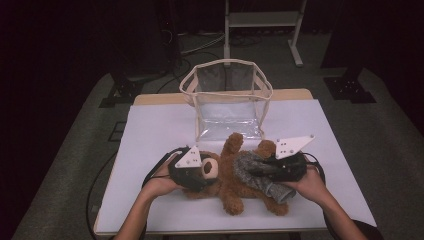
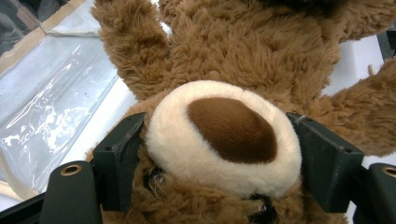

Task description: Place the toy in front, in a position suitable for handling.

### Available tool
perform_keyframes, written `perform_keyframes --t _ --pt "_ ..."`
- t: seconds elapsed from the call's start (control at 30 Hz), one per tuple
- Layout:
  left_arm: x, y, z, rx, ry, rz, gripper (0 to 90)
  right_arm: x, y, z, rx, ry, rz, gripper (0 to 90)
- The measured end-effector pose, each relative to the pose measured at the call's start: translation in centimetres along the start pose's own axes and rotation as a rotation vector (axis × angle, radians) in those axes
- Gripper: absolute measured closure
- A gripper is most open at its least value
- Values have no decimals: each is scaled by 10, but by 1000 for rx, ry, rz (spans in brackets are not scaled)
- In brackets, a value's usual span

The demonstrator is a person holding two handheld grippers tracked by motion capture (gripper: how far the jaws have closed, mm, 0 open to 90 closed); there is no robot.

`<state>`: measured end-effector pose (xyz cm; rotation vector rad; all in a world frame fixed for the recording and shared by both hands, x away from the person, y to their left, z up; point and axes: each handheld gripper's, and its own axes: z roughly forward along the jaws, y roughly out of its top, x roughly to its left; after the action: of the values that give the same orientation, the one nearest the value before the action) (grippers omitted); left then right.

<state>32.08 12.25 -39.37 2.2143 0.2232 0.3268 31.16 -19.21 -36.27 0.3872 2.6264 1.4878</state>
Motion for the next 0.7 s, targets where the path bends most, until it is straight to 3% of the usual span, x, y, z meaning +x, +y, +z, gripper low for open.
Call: perform_keyframes --t 0.27,0.43,0.7 --pt "0 -1 0 -3 -3 0 240 2 11 17 30 6 -58 738" --pt "0 -1 -1 0 -4 2 241 6 0 4 36 -13 -53 737" --pt "0 0 0 5 -4 -2 240 4 -20 -19 23 -37 8 738"
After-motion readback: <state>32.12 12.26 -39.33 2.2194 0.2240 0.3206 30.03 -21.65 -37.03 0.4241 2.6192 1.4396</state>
